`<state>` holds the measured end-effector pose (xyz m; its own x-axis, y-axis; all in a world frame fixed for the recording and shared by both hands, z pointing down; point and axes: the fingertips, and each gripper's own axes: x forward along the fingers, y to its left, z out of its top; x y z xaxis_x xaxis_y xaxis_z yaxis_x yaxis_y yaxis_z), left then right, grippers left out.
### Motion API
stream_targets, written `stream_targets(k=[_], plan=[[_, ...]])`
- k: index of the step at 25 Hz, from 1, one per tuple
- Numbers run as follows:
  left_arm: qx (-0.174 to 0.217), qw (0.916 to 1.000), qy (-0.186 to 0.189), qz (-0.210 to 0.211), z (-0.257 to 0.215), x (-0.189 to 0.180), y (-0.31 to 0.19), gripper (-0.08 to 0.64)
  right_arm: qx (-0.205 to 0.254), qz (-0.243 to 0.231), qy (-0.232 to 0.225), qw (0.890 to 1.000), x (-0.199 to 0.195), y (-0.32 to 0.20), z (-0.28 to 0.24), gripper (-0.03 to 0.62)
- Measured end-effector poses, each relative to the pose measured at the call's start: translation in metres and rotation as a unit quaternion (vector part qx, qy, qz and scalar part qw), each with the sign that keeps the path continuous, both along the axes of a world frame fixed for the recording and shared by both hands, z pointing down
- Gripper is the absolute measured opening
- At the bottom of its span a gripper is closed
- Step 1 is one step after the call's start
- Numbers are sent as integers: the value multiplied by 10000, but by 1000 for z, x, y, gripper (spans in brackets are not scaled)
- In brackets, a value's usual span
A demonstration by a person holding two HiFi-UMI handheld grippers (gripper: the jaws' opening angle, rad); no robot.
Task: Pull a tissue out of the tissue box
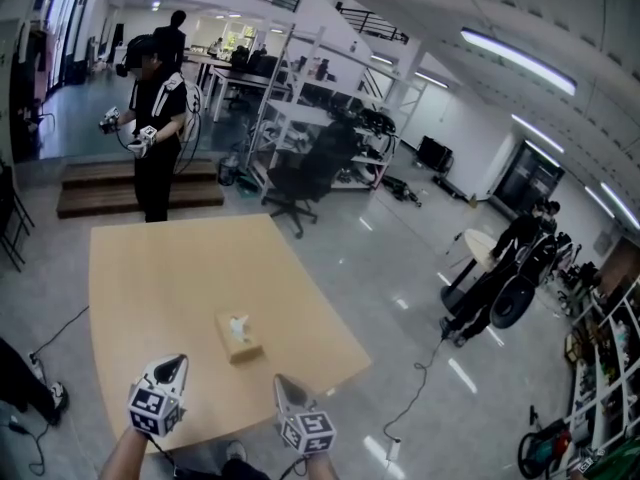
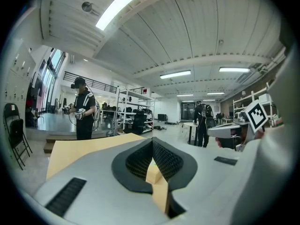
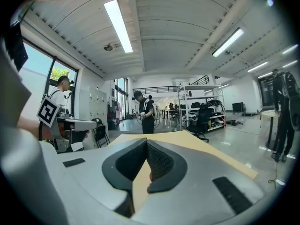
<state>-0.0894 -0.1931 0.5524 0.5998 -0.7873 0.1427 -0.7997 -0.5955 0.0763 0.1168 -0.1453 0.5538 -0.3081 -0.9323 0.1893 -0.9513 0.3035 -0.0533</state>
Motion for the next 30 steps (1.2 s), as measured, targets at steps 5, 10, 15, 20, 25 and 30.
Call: stream_targets(k=[5,10,15,20,25,30], plan=[[-19,10000,15,-72,5,-2,-16,9,-14,-55,12,10000,-1,-16,4,11],[-62,9999,5,-122,8,0,-32,9,-47,-113,2,9999,1,-36,7,11],[-76,9998,-50,-178,14,-3,-55,9,-63,-167,-8,9998,0,-63,14,11],[-159,9996,-99,-204,16,0,-75,9,-126,-170,15,9998,3,-84,18,11],[-236,9995,-80,-200,21,9,-96,8,-213,-181,71,9996,10,-104,26,11],[-316,9993,-124,-165,28,11,-107,9,-273,-127,17,9995,13,-117,31,11]])
